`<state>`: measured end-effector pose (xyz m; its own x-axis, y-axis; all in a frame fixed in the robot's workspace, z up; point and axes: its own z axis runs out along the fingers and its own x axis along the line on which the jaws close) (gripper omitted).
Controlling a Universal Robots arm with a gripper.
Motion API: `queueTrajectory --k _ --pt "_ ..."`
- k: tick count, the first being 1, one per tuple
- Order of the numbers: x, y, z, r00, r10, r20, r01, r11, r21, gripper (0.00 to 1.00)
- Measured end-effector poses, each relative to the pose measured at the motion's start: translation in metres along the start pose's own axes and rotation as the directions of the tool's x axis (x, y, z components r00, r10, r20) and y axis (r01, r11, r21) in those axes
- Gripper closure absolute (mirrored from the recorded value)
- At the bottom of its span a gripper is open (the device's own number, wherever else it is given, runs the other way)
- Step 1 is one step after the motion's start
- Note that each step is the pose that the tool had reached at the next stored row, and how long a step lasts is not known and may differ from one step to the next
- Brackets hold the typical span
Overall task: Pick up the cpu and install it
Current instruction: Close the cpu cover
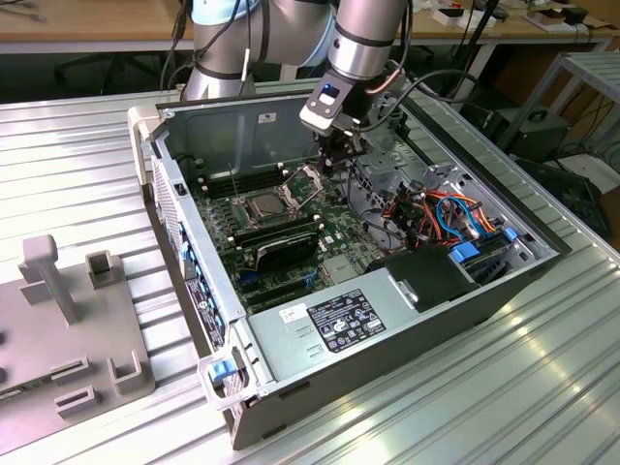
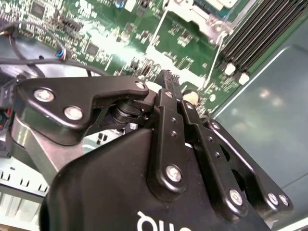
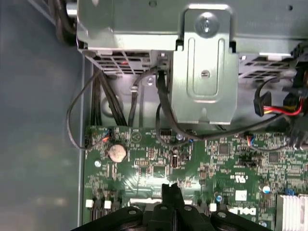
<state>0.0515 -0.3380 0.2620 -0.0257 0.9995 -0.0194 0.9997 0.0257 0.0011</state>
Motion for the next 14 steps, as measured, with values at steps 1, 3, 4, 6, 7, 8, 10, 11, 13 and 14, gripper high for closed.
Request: queueTrajectory --k 1,3,4,6,7,8,10,11,13,14 --pt "-0.0001 0.0031 0.0 1.0 0.0 0.0 0.0 1.0 -0.0001 0.89" --pt "-0.0001 0.0059 0.0001 1.0 0.0 -0.0002 0.0 1.0 0.0 0.89" --pt "-0.0001 0.0063 0.0001 1.0 0.0 -0.0001 0.0 1.0 -0.0001 0.89" --pt "-0.0002 0.0075 0.0003 1.0 0.0 -0.0002 0.0 1.0 -0.0001 0.89" --pt "-0.0002 0.0087 0.0007 1.0 0.0 0.0 0.0 1.0 -0.0001 0.89" --pt "-0.0002 0.0094 0.0012 1.0 0.0 0.0001 0.0 1.0 0.0 0.89" --pt "-0.0002 0.01 0.0036 1.0 0.0 0.0 0.0 1.0 0.0 0.89" --pt "-0.0002 0.01 0.005 1.0 0.0 0.0 0.0 1.0 -0.0001 0.89" --pt "-0.0001 0.0102 0.0093 1.0 0.0 0.0 0.0 1.0 0.0 0.89" --pt "0.0 0.0102 0.012 1.0 0.0 -0.0001 0.0 1.0 -0.0001 0.89"
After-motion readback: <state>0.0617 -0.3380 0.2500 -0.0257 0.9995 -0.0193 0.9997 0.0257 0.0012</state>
